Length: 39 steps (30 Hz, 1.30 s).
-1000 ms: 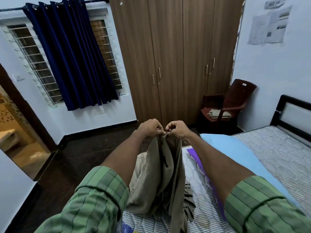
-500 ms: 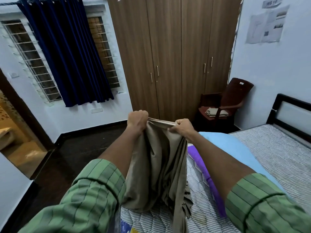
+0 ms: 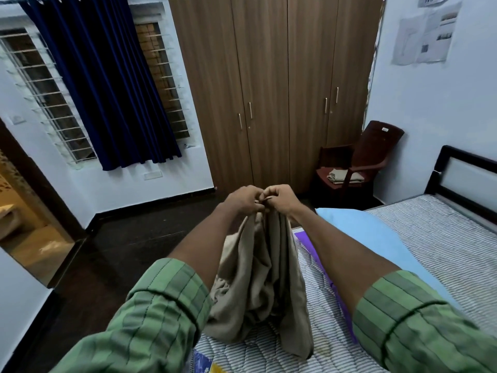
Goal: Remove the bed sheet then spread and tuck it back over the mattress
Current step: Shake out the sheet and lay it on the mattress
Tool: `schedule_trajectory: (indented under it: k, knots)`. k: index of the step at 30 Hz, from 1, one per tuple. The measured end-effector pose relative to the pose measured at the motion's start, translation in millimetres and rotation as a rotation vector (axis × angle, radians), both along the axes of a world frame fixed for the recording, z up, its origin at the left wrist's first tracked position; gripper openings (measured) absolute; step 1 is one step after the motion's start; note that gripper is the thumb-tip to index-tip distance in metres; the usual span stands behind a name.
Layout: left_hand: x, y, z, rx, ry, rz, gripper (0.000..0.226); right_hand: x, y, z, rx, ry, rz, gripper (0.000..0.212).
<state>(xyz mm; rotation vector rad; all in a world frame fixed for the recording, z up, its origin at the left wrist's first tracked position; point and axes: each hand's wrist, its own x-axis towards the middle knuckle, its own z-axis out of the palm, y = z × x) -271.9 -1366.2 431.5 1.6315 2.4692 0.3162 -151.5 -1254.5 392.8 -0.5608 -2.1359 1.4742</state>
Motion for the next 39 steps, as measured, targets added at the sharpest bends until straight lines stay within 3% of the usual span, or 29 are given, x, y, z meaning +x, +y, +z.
schedule_trajectory:
  k: [3, 7, 12, 17, 20, 23, 27, 31, 32, 35, 39]
  knots:
    - [3, 0, -5, -0.003, 0.129, 0.062, 0.012, -3, 1, 2, 0.047, 0.017, -0.007, 0.022]
    - [-6, -8, -3, 0.061, 0.324, 0.148, 0.019, 2, 11, -4, 0.089, -0.093, 0.004, 0.034]
    - [-40, -29, 10, 0.036, 0.469, 0.409, 0.02, 22, 24, -17, 0.077, -0.145, -0.069, 0.029]
    - [-37, -35, 24, 0.013, 0.536, 0.531, 0.017, 27, 24, -13, 0.4, -0.37, -0.276, 0.021]
    - [-36, -36, 18, -0.11, 0.576, 0.535, 0.02, 21, 13, -2, 0.577, -0.224, -0.524, 0.03]
    - [-43, -44, 13, -0.154, 0.589, 0.568, 0.021, 13, 8, 13, 0.511, -0.045, -0.584, 0.032]
    - [-53, -46, 20, -0.113, 0.514, 0.531, 0.02, -1, 17, 14, 0.292, -0.04, -0.479, 0.034]
    - [-49, -30, 22, -0.046, 0.076, 0.168, 0.074, -16, 12, 19, 0.293, -0.115, -0.348, 0.033]
    - [-44, -25, 20, -0.028, 0.046, 0.123, 0.074, -23, 7, 22, 0.311, -0.112, -0.326, 0.029]
    - [-27, -9, 16, 0.042, 0.094, 0.102, 0.023, -38, -7, 34, 0.35, -0.083, -0.29, 0.017]
    - [-26, -10, 23, 0.156, 0.201, 0.184, 0.028, -35, -4, 39, 0.447, -0.147, -0.285, 0.013]
